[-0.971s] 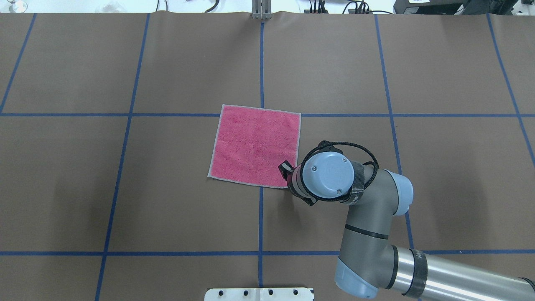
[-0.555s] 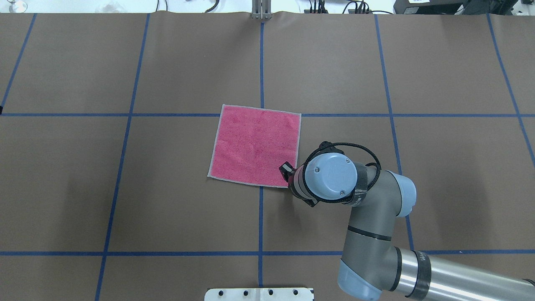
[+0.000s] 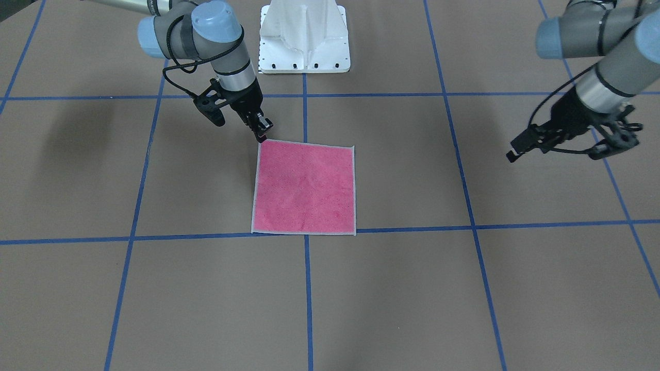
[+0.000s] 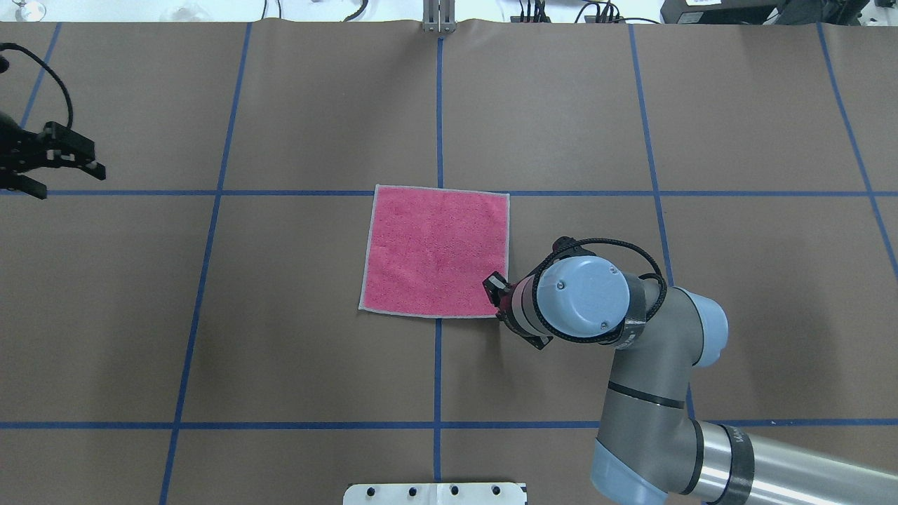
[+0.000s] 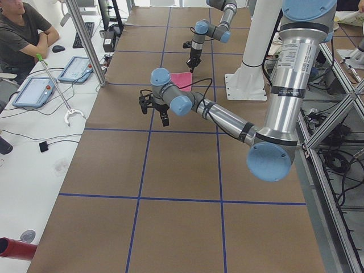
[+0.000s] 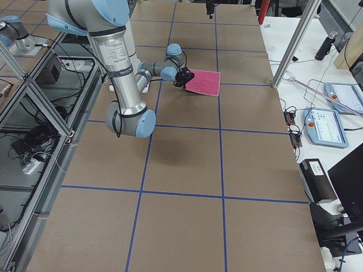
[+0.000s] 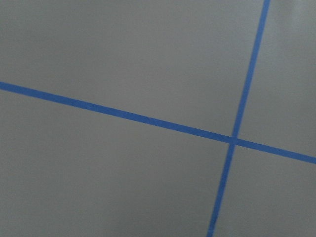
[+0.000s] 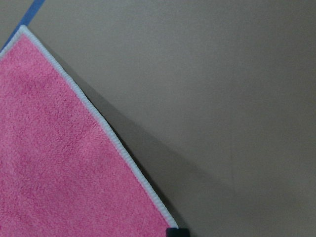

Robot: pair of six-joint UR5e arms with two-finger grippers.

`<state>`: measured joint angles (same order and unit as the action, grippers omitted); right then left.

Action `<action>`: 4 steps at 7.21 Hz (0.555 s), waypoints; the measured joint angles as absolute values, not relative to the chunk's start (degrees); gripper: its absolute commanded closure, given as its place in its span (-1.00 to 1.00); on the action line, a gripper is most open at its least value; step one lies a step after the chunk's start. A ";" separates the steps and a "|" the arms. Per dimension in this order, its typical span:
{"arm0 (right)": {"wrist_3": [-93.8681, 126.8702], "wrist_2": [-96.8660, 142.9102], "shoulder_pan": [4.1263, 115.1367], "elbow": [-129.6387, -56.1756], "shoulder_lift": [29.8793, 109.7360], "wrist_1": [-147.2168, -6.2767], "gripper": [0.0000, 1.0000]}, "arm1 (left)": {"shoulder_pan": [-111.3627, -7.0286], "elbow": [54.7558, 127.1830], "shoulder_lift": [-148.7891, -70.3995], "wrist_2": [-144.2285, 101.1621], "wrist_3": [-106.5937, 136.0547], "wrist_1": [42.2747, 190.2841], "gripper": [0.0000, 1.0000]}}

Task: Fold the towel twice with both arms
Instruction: 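Move the left gripper to the other near towel corner and grasp it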

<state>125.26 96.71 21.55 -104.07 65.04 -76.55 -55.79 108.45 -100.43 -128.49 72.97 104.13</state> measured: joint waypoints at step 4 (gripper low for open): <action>124.86 96.77 21.73 -105.88 67.43 -76.47 1.00 | -34.97 108.83 -110.28 -113.48 100.28 103.16 -0.83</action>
